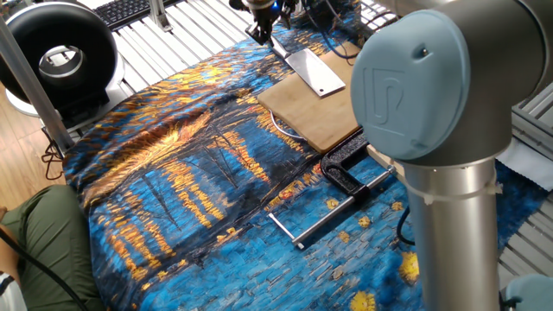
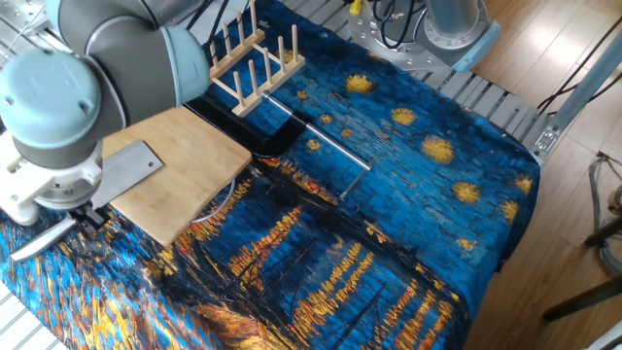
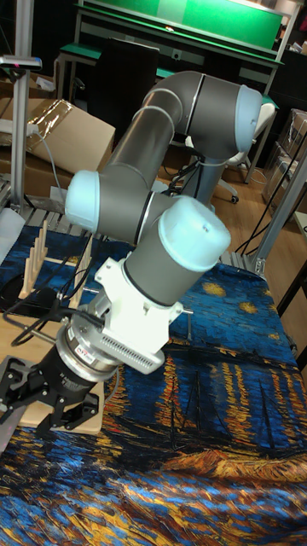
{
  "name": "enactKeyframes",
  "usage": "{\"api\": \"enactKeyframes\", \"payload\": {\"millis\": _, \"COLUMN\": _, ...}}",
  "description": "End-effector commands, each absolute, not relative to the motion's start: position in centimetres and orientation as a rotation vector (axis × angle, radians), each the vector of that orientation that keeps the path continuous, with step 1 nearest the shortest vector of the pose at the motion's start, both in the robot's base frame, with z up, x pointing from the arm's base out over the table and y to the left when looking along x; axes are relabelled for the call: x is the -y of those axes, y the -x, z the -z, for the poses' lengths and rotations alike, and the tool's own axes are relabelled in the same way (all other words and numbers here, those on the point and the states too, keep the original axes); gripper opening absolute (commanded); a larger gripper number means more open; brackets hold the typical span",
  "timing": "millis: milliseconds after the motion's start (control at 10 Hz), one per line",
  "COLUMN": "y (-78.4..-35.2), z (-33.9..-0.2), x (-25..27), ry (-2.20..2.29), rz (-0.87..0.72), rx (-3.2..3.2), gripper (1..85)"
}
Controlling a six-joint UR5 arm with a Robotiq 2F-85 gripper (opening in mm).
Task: Put the knife on the knife rack
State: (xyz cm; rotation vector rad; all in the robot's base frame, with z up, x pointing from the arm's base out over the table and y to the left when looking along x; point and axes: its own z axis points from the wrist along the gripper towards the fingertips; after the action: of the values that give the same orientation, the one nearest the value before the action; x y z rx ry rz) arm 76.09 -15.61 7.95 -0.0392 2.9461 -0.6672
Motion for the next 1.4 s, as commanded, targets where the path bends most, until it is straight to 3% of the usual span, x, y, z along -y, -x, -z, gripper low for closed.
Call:
{"api": "enactKeyframes", "payload": {"millis": 0, "y": -76.3, "z": -5.9, "x": 16.2, "ry": 0.023, "rz": 0.678, "rx": -2.939, "gripper": 54.7}}
{"api": "enactKeyframes", "payload": {"millis": 800, "y": -74.6, "z": -4.6, "x": 17.4, "ry": 0.015, "rz": 0.765, "rx": -2.975, "gripper": 53.7}}
{"api": "enactKeyframes", "payload": {"millis": 1300, "y": -74.7, "z": -2.3, "x": 17.7, "ry": 0.002, "rz": 0.710, "rx": -2.978, "gripper": 53.7}}
